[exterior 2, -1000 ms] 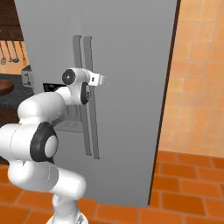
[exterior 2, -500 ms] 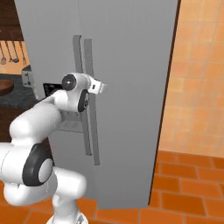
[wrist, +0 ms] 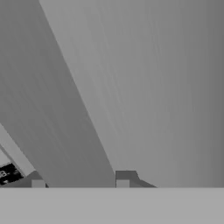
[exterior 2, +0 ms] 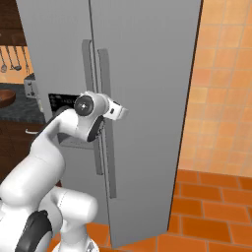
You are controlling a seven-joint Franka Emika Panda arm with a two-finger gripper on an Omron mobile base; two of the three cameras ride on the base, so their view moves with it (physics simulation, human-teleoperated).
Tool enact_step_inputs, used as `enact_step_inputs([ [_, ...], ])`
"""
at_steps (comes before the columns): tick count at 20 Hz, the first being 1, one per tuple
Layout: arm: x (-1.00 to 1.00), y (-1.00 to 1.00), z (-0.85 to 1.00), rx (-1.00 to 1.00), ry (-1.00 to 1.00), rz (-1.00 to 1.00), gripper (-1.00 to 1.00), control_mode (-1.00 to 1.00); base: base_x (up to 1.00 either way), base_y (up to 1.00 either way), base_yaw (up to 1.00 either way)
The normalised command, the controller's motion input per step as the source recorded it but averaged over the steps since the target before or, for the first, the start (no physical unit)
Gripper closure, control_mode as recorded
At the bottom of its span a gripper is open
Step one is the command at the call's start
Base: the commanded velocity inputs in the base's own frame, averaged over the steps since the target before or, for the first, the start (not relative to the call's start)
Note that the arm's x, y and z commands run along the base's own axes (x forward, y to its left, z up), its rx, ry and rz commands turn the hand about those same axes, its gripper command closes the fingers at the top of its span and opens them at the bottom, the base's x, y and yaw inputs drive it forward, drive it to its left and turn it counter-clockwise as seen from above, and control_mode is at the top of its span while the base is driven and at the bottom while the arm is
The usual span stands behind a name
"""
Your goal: Grab a lemon wedge from the fridge and one ice cube from the ice bowl, and put them in the glass of lemonade.
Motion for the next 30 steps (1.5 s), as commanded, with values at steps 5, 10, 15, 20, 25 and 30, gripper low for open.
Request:
enact_step_inputs([
  [5, -0.78, -1.00, 0.17, 0.04, -0.05, -0.05, 1.00, -1.00, 0.00, 0.00, 0.00],
  [10, -0.66, -1.00, 0.36, 0.02, 0.00, -0.08, -1.00, -1.00, 0.00, 0.00, 0.00],
  [15, -0.51, -0.75, 0.39, 0.06, -0.05, -0.11, -1.00, -1.00, 0.00, 0.00, 0.00],
  [20, -0.72, -0.05, 0.47, 0.12, -0.10, 0.00, -1.00, -1.00, 0.00, 0.00, 0.00],
  [25, -0.95, 0.03, 1.00, 0.02, -0.19, 0.00, -1.00, -1.00, 0.00, 0.00, 0.00],
  [30, -0.95, 0.07, 1.00, -0.01, -0.13, 0.00, -1.00, -1.00, 0.00, 0.00, 0.00],
])
